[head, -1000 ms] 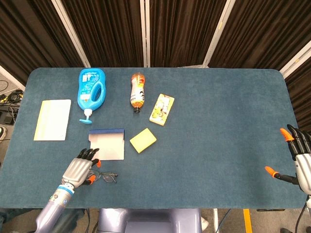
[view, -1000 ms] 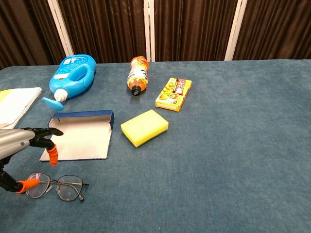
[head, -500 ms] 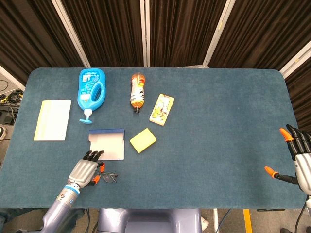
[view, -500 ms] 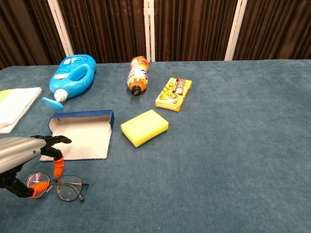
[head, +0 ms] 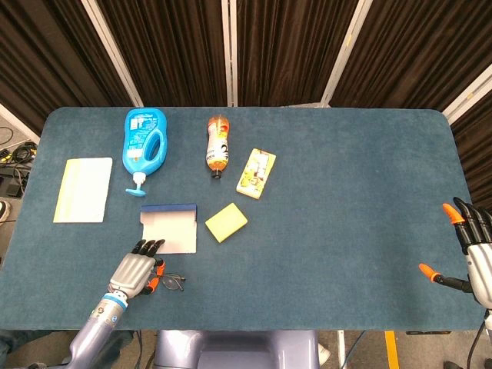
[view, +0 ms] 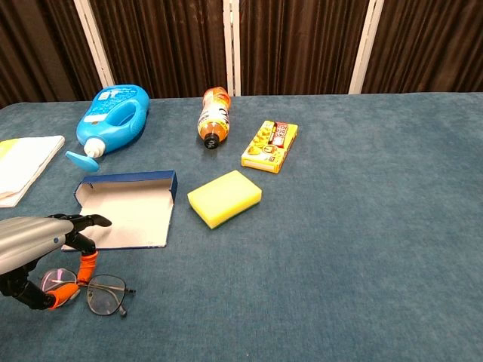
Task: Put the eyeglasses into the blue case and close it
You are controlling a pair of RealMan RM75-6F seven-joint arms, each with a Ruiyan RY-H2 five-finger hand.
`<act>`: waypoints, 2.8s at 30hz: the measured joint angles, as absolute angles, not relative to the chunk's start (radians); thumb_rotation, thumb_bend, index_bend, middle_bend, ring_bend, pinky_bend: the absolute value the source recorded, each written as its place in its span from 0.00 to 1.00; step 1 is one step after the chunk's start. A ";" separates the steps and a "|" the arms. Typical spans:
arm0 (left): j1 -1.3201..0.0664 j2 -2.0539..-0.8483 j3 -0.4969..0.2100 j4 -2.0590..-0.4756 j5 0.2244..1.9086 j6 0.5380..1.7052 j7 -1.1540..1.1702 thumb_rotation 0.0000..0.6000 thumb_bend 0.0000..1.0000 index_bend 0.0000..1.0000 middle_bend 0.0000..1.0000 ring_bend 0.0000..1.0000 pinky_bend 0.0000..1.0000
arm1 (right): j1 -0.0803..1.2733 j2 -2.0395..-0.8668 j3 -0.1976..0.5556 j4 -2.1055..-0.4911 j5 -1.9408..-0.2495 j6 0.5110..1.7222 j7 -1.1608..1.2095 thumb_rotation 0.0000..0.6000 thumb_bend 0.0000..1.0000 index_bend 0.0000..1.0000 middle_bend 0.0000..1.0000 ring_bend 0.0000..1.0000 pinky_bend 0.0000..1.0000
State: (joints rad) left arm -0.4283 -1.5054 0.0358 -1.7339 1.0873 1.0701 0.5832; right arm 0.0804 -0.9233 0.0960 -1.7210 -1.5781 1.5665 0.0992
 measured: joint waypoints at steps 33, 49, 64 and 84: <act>-0.580 -1.512 -0.194 -1.687 0.837 1.048 0.554 1.00 0.57 0.63 0.00 0.00 0.00 | 0.090 -0.929 0.100 -1.713 -1.560 1.546 0.096 1.00 0.00 0.00 0.00 0.00 0.00; -0.645 -1.620 -0.210 -1.461 0.844 0.976 0.430 1.00 0.57 0.62 0.00 0.00 0.00 | 0.095 -0.933 0.105 -1.706 -1.540 1.532 0.100 1.00 0.00 0.00 0.00 0.00 0.00; -0.650 -1.626 -0.210 -1.445 0.841 1.010 0.409 1.00 0.17 0.00 0.00 0.00 0.00 | 0.095 -0.933 0.104 -1.706 -1.542 1.533 0.103 1.00 0.00 0.00 0.00 0.00 0.00; -0.583 -1.458 -0.036 -1.678 1.067 1.068 0.503 1.00 0.55 0.21 0.00 0.00 0.00 | 0.090 -0.927 0.099 -1.717 -1.560 1.545 0.108 1.00 0.00 0.00 0.00 0.00 0.00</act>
State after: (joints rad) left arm -0.5829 -1.4576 -0.0359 -1.6782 1.0668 1.0679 0.5025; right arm 0.0900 -0.9269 0.0987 -1.7169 -1.5604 1.5454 0.1083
